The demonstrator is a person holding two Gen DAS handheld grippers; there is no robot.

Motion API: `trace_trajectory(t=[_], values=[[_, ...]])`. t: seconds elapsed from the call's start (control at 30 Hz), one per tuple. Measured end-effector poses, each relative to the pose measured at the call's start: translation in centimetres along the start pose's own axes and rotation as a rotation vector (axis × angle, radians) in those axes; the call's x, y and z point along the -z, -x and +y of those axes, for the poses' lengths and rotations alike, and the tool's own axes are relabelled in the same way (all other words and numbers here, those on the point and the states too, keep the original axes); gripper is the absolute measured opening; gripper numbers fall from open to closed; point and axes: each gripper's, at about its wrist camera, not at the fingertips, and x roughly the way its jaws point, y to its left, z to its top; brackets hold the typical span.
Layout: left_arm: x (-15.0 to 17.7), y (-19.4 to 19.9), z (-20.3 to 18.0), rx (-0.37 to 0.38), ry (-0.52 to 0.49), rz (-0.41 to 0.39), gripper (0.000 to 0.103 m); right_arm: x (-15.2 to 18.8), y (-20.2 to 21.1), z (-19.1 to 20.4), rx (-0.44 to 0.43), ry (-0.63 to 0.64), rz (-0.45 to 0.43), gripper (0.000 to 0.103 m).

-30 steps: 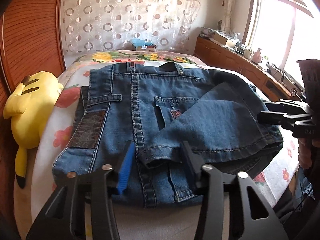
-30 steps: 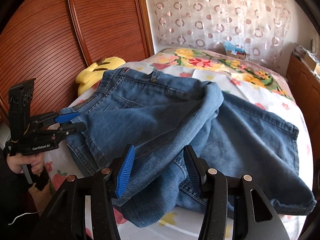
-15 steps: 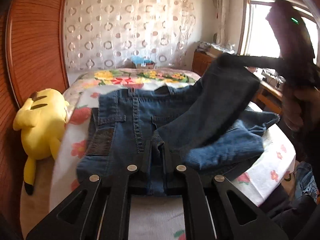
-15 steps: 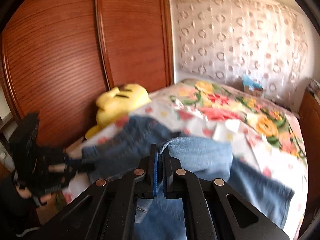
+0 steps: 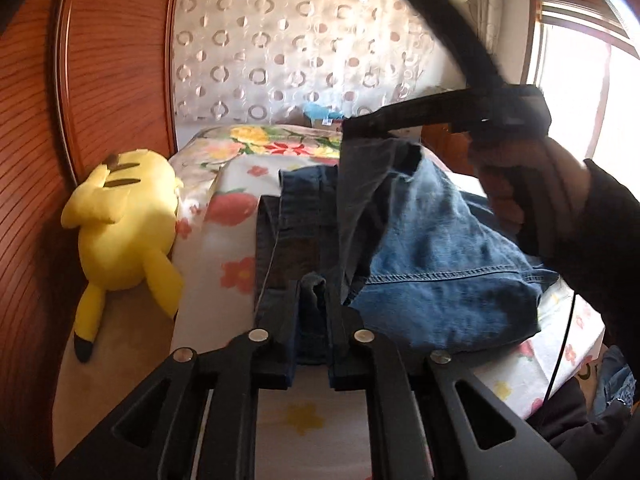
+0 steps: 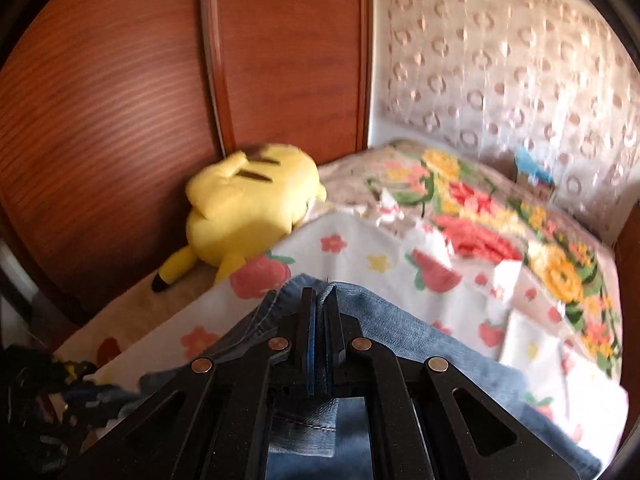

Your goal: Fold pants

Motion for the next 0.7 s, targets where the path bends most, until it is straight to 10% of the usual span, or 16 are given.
trace_trajectory(t=[0.27, 0.4, 0.7], values=[[0.5, 0.0, 1.6, -0.018, 0.031, 0.008, 0.046, -2.0, -2.5, 0.6, 0.031, -0.068, 0.014, 0.024], [0.5, 0.2, 1.6, -0.016, 0.036, 0.006, 0.047, -1.0, -0.6, 0.5, 0.02, -0.074, -0.054, 0.049], [0.3, -0.5, 0.3, -0.018, 0.001, 0.017, 0.047, 1.7, 1.6, -0.4, 0.027, -0.084, -0.095, 0.05]])
